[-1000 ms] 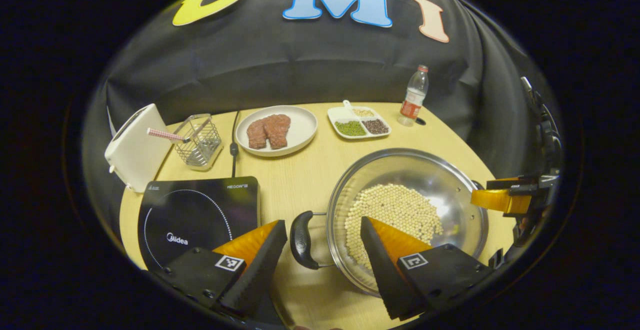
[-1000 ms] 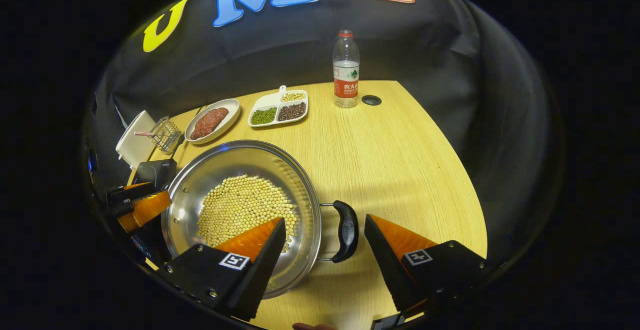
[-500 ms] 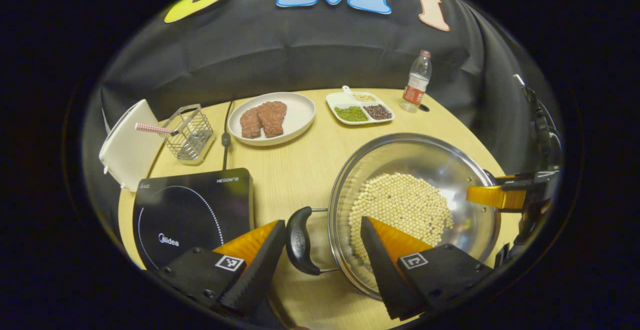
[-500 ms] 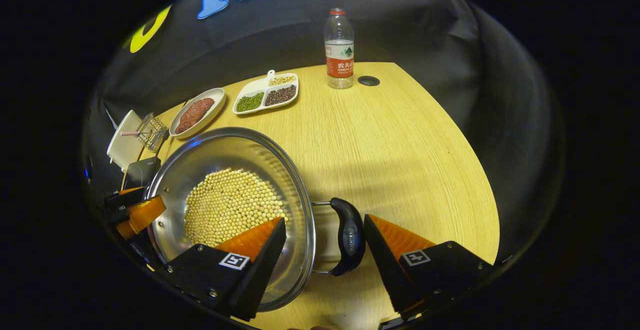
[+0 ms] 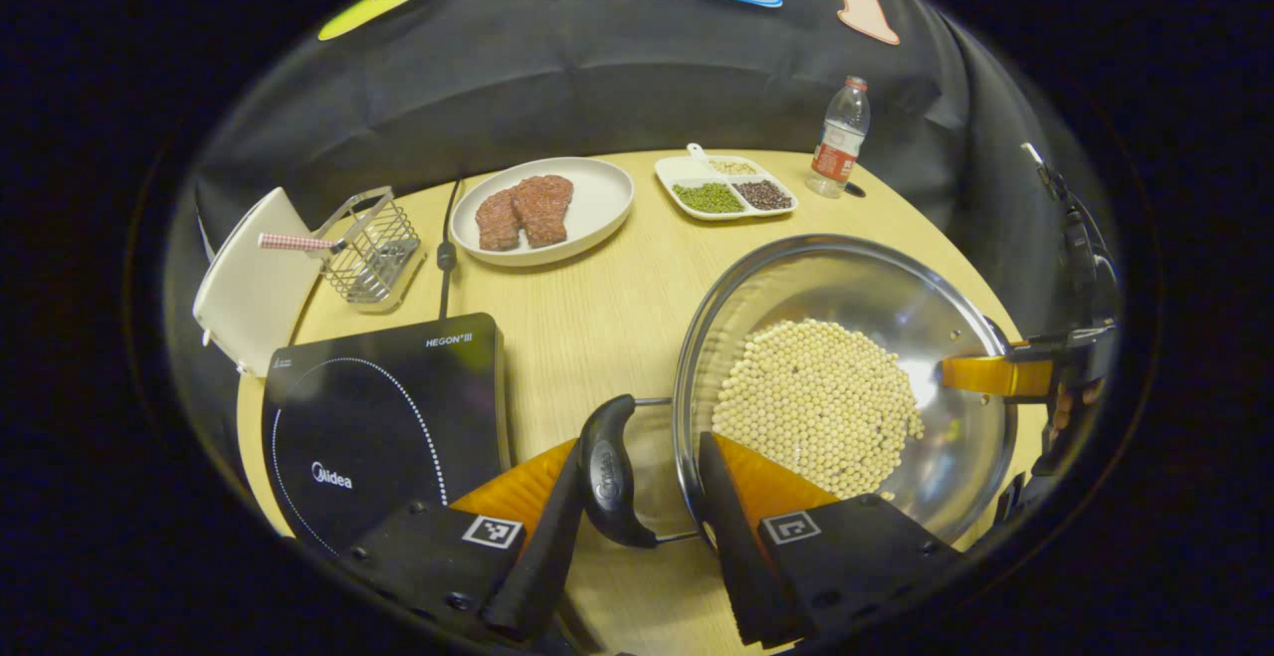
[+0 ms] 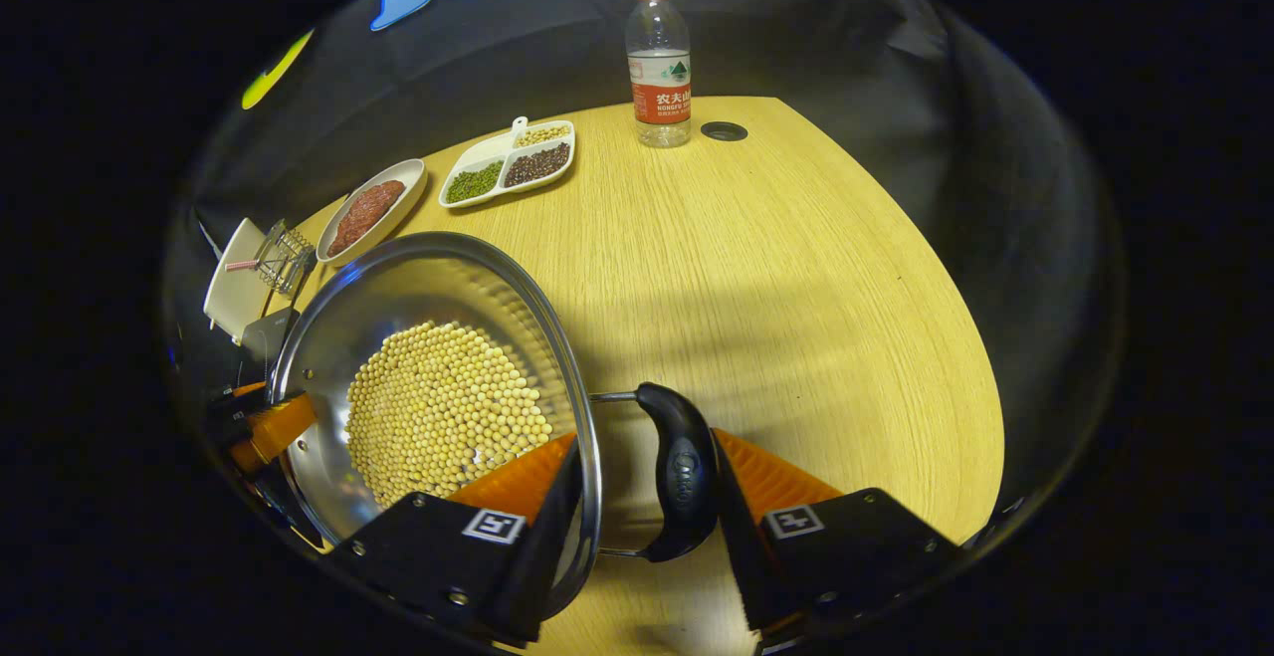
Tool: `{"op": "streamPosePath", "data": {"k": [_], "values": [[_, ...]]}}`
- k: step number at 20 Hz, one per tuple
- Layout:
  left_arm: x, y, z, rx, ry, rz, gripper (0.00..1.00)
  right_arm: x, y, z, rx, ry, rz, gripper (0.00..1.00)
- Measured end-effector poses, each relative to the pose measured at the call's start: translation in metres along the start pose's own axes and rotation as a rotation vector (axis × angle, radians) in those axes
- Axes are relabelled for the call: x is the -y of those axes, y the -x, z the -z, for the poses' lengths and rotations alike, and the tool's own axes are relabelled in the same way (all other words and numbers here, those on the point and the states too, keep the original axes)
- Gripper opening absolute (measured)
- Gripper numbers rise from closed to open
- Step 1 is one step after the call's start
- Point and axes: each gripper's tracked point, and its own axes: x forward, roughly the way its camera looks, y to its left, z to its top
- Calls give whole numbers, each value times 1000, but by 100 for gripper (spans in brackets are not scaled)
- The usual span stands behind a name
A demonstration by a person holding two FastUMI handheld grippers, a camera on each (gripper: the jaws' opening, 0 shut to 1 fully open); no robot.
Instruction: First push the handle of the pot to place it horizontally, then grasp the pot with both hands and set it on the induction cooktop.
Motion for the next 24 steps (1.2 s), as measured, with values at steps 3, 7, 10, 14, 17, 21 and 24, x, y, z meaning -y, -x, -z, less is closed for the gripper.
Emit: {"op": "streamPosePath", "data": {"k": [3,7,10,14,17,21,24], "values": [[1,-3,2,-19,6,9,73,-1,1,1,-11,10,-4,67],[2,-5,5,-55,76,44,70,-1,1,1,-28,-3,-21,63],[2,-4,7,-73,79,56,65,0,2,0,-29,9,-18,63],[2,-3,7,-86,83,47,64,-2,3,1,-38,-25,-42,56],[3,-3,8,-89,83,31,64,-2,3,2,-40,-24,-40,55],[5,3,10,-97,72,20,60,-2,6,4,-45,-18,-44,55],[6,15,9,-82,59,13,60,-2,15,11,-44,-30,-51,55]]}}
